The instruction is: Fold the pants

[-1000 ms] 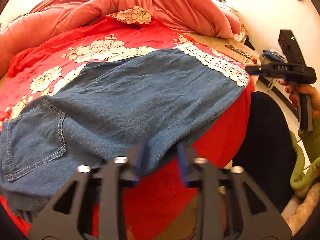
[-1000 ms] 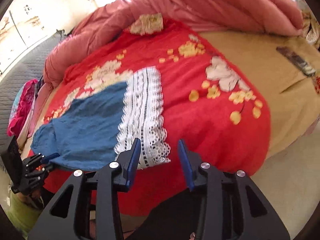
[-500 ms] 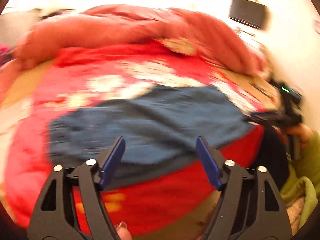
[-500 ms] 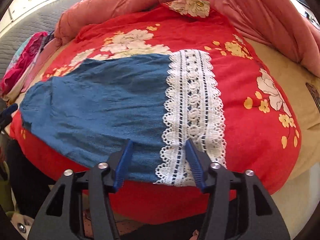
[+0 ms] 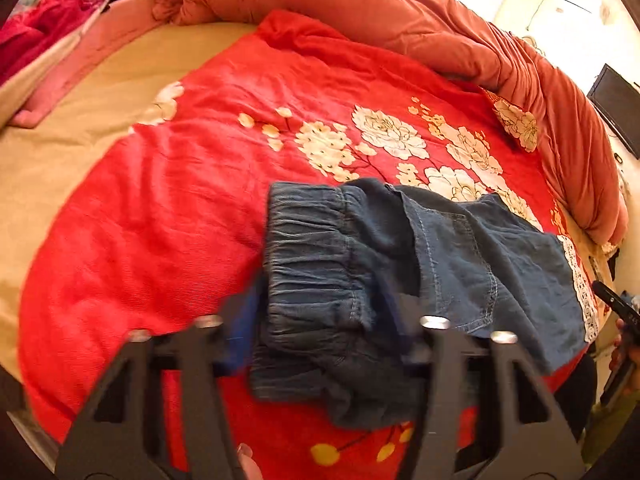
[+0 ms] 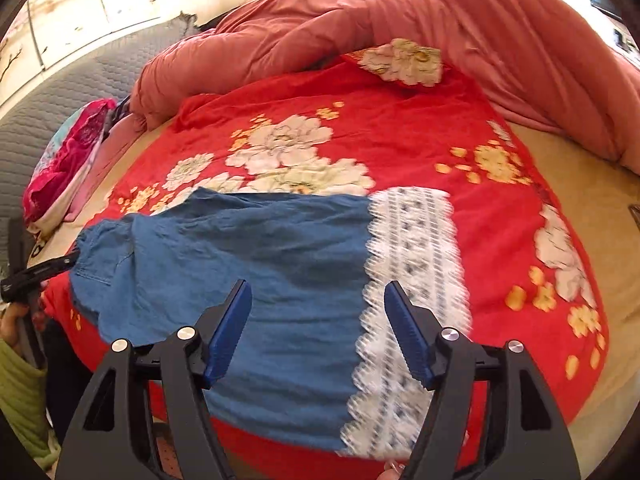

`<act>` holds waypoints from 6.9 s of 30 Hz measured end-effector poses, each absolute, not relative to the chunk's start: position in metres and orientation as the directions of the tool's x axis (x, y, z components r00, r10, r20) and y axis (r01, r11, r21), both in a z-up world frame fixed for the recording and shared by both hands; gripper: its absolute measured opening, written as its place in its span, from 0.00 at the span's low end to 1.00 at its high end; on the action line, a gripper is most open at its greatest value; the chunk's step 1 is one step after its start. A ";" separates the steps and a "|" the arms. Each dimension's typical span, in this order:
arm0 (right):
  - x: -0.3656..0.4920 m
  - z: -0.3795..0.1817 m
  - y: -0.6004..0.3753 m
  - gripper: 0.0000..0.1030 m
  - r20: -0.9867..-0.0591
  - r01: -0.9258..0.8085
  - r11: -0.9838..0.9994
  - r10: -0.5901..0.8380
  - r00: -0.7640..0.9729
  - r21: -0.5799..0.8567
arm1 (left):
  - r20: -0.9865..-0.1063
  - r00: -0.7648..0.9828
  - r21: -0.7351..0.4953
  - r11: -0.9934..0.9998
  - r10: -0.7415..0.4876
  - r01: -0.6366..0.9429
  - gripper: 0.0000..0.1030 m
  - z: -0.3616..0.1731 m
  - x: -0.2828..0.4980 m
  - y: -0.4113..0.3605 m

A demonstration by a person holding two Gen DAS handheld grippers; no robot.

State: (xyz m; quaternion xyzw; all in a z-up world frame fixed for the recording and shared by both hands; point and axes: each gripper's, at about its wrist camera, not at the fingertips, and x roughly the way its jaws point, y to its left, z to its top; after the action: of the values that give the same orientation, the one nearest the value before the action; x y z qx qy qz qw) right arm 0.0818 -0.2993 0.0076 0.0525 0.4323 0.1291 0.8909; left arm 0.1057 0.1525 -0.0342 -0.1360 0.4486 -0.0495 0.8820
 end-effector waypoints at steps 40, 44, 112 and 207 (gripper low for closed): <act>0.197 -0.052 -0.400 0.47 -0.748 -0.048 0.878 0.434 0.502 0.477 | -0.857 0.410 -0.120 0.895 -0.311 0.429 0.55 -0.039 0.244 -0.041; 0.191 -0.054 -0.392 0.35 -0.736 -0.105 0.879 0.450 0.505 0.465 | -0.838 0.357 -0.244 0.868 -0.413 0.431 0.55 -0.054 0.251 -0.039; 0.038 -0.033 -0.386 0.32 -0.754 0.036 0.910 0.320 0.574 0.414 | -0.756 0.616 -0.316 0.947 -0.221 -0.049 0.65 -0.033 0.071 0.139; 0.046 -0.045 -0.373 0.22 -0.630 0.012 0.823 0.424 0.651 0.567 | -0.765 0.040 -0.428 0.555 -0.642 0.713 0.19 -0.066 0.273 -0.263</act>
State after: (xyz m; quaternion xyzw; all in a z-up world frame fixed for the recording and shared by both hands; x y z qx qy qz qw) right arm 0.0459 -0.3729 -0.0450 0.2724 0.4008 0.1189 0.8666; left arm 0.2730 -0.2628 -0.0656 0.0346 0.5085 -0.4703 0.7204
